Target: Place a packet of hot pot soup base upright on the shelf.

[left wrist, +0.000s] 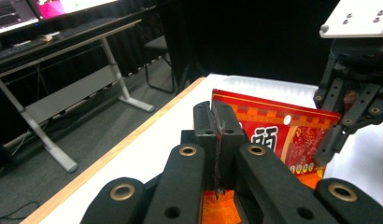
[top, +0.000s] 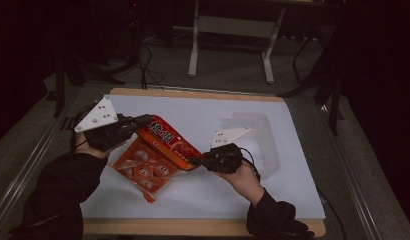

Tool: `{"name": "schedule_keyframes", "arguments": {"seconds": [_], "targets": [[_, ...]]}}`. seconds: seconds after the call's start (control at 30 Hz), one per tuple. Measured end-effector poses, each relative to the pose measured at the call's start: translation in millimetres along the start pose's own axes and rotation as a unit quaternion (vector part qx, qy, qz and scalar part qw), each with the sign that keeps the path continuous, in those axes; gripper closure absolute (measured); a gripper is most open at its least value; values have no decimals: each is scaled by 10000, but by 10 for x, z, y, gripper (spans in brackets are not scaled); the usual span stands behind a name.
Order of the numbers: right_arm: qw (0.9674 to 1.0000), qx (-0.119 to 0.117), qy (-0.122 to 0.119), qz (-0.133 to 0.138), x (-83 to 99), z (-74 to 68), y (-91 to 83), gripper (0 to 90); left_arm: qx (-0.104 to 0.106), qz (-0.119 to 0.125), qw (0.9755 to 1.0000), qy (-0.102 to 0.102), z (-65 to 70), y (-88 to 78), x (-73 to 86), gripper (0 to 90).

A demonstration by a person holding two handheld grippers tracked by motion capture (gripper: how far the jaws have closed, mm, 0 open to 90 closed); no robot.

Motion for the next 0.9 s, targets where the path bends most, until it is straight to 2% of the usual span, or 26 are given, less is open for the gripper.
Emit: {"name": "schedule_keyframes", "arguments": {"seconds": [0.07, 0.2, 0.3, 0.4, 0.47, 0.63, 0.7, 0.77, 0.83, 0.9], "targets": [[10000, -70, -4, -47, -61, -49, -19, 900, 9, 32, 10000, -21, -18, -28, -8, 900], [9998, -56, -13, -171, -170, -139, -86, 900, 77, 97, 9999, -81, -39, -72, -3, 900], [9998, -65, 6, -168, -230, -182, -144, 900, 114, 166, 9998, -88, -48, -100, -10, 900], [9997, 31, -74, -249, -284, -221, -192, 900, 189, 237, 9994, -156, -60, -114, -15, 900], [9989, 234, -211, -343, -364, -249, -280, 900, 231, 297, 9991, -180, -69, -120, -30, 900], [9978, 418, -277, -437, -489, -264, -474, 900, 309, 436, 9984, -180, -51, -104, -65, 900], [9969, 526, -341, -465, -535, -263, -561, 900, 400, 506, 9976, -248, -48, -85, -68, 900], [9974, 506, -287, -415, -573, -259, -649, 900, 429, 559, 9971, -272, -47, -76, -68, 897], [9972, 528, -307, -430, -615, -272, -714, 900, 537, 739, 9950, -414, -41, -42, -64, 835], [9976, 473, -284, -412, -656, -281, -766, 900, 643, 944, 9923, -479, -35, -38, -58, 676]]}}
Point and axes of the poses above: each handheld gripper's, and its own axes: y roughly forward along the jaws, x roughly out of its underside, z roughly to its right, the point moved 1 cm from there along y, roughly forward along the jaws, and after that the axes turned 12 degrees about -x, right-handed, at the moved point
